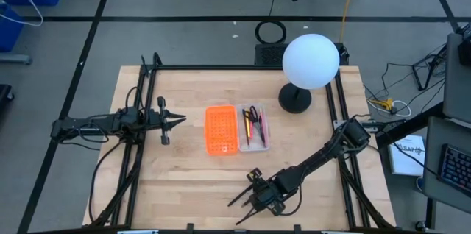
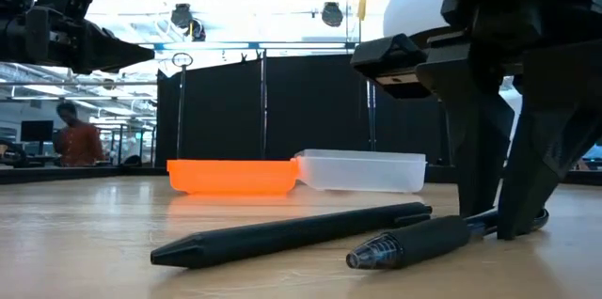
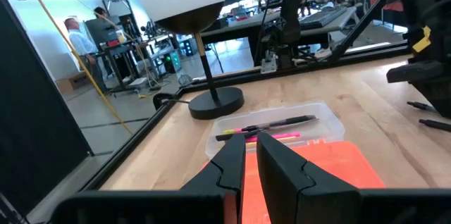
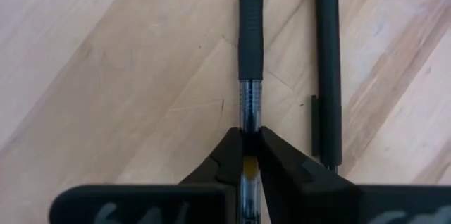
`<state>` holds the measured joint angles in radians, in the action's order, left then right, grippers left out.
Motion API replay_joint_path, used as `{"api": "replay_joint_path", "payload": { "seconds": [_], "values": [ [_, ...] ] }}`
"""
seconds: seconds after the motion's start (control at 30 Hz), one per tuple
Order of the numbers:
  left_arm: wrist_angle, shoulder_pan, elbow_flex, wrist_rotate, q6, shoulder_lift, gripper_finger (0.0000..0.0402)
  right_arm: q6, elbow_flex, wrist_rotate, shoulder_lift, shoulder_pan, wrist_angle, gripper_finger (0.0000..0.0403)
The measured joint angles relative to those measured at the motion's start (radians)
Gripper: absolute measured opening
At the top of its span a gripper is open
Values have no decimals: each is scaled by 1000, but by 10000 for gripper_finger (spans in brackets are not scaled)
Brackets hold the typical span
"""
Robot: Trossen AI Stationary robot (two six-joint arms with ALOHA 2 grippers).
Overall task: Pick & place school supplies into a supply box
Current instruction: Put the right black pen into the orange supply box
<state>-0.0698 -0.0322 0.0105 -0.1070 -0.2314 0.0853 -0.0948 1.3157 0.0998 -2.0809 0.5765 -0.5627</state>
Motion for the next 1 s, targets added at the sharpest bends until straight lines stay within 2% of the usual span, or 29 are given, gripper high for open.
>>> {"api": "replay_joint_path", "payload": {
  "seconds": [0.23,0.47,0.63,0.8,0.93,1.0],
  "values": [
    [-1,0,0,0,6,0,47,3,-5,85,102,17,-4,23],
    [0,0,0,1,9,0,47,17,-5,82,175,19,-12,22],
    [-1,0,0,1,12,0,47,-68,-4,97,221,5,-55,22],
    [-1,0,0,1,12,0,47,-97,-4,123,309,-50,-115,22],
    [-1,0,0,1,12,0,47,-164,-2,215,401,-109,-132,21],
    [-1,0,0,1,7,0,47,-213,-2,228,442,-154,-131,21]
  ]
}}
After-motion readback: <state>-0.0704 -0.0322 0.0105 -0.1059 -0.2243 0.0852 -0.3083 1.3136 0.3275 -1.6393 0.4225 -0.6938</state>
